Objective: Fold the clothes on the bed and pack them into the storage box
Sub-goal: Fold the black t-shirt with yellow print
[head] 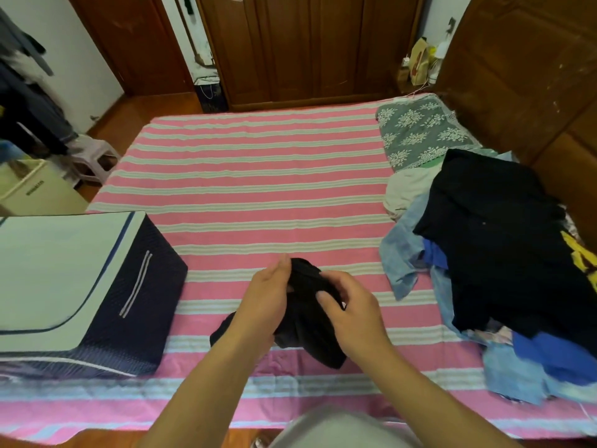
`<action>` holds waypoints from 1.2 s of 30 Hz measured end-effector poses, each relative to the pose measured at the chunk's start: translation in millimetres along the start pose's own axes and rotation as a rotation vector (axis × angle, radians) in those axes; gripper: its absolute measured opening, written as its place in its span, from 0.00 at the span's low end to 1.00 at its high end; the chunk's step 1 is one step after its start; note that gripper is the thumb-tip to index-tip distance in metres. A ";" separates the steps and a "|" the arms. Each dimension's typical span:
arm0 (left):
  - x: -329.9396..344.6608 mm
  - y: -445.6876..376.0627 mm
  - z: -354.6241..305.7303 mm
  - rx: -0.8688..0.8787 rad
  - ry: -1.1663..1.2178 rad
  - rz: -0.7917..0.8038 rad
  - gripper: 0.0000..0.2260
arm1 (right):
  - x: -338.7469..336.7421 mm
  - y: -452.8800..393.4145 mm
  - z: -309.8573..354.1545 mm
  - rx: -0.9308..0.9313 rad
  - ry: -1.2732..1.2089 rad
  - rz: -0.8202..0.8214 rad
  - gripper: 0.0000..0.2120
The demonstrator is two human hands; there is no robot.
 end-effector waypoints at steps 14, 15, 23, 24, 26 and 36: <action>-37.3 5.8 -16.9 0.327 -0.693 0.019 0.10 | -24.9 -18.1 6.2 0.118 -0.050 0.032 0.11; -37.7 5.6 -17.6 0.310 -0.812 0.004 0.08 | -25.4 -18.8 11.1 0.066 -0.020 0.024 0.10; -11.4 15.1 -80.1 0.370 -0.715 -0.112 0.04 | -24.6 -36.8 19.2 -0.404 0.556 -0.058 0.08; -7.0 18.7 -91.5 0.405 -0.700 -0.111 0.04 | -34.2 -49.1 12.7 -0.333 0.620 -0.133 0.08; -4.8 24.4 -118.7 0.503 -0.709 -0.147 0.04 | -57.5 -75.6 1.7 -0.147 0.738 -0.226 0.06; -95.6 -15.8 -252.8 0.595 -0.031 -0.554 0.09 | -125.2 -182.5 19.5 0.126 0.970 -0.263 0.08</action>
Point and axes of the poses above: each hand's wrist, its own y-axis away from the middle knuckle, its own x-axis out of the palm, z = x × y, the point moved 6 cm from there along -y, towards the middle knuckle, and after that the axes turned 14 degrees about y, right-handed, at the moved point
